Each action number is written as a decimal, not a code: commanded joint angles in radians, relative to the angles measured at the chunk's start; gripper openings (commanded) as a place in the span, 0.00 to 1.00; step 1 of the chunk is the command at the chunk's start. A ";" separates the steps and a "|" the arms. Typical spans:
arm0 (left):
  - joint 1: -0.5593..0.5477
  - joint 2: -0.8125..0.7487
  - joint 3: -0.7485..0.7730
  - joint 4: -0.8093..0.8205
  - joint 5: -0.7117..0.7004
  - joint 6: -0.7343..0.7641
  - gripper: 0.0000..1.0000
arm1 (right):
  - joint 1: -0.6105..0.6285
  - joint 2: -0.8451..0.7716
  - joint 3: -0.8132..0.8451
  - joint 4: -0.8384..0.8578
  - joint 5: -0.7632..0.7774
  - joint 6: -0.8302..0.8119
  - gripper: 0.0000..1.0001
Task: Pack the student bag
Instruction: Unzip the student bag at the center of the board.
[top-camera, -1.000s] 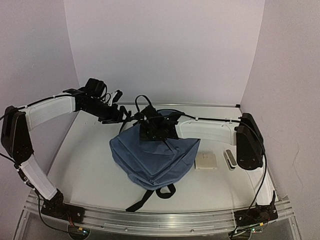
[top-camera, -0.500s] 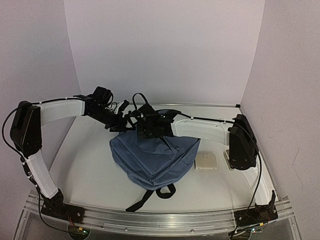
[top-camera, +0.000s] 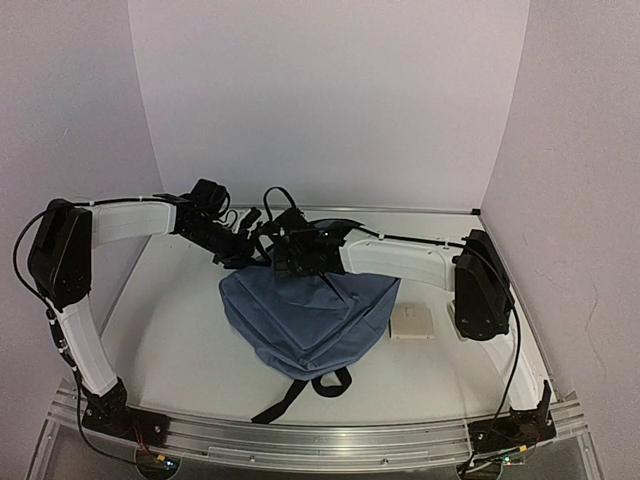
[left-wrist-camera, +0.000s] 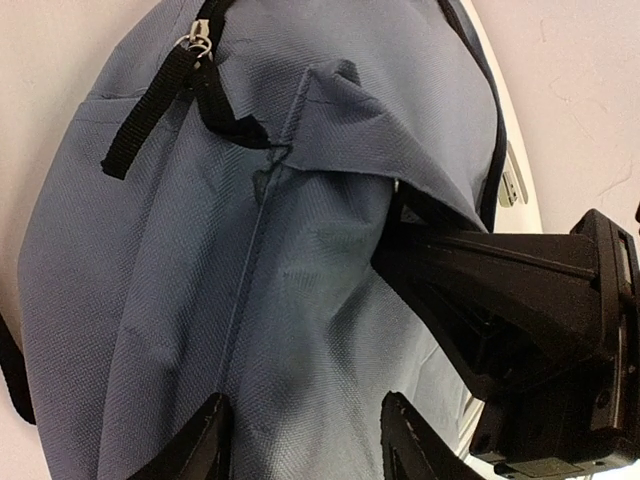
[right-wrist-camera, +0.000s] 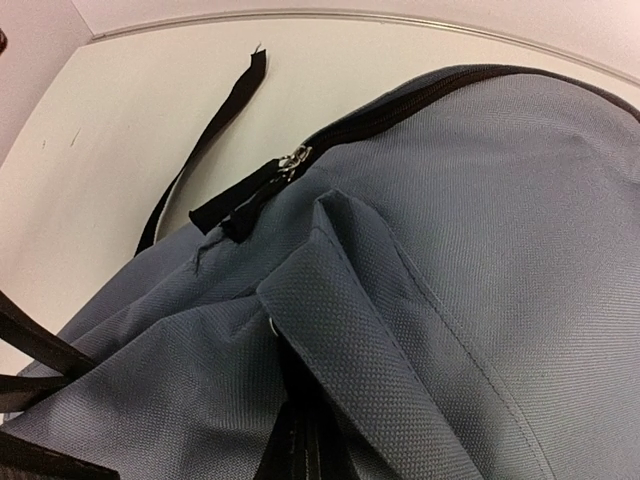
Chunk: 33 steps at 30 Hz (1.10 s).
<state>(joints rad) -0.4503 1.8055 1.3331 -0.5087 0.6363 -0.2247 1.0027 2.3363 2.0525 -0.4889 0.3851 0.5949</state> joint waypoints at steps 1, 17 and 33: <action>-0.001 0.012 0.017 0.052 0.037 -0.017 0.45 | -0.004 -0.023 -0.008 -0.009 0.024 0.021 0.00; -0.001 0.025 0.012 0.055 0.019 -0.023 0.00 | -0.005 -0.154 -0.152 0.044 -0.021 0.047 0.00; -0.001 0.017 0.005 0.044 -0.065 -0.027 0.00 | -0.004 -0.320 -0.376 0.084 -0.060 0.049 0.00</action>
<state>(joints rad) -0.4470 1.8324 1.3327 -0.4885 0.6047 -0.2540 1.0016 2.0972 1.7245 -0.4115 0.3388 0.6365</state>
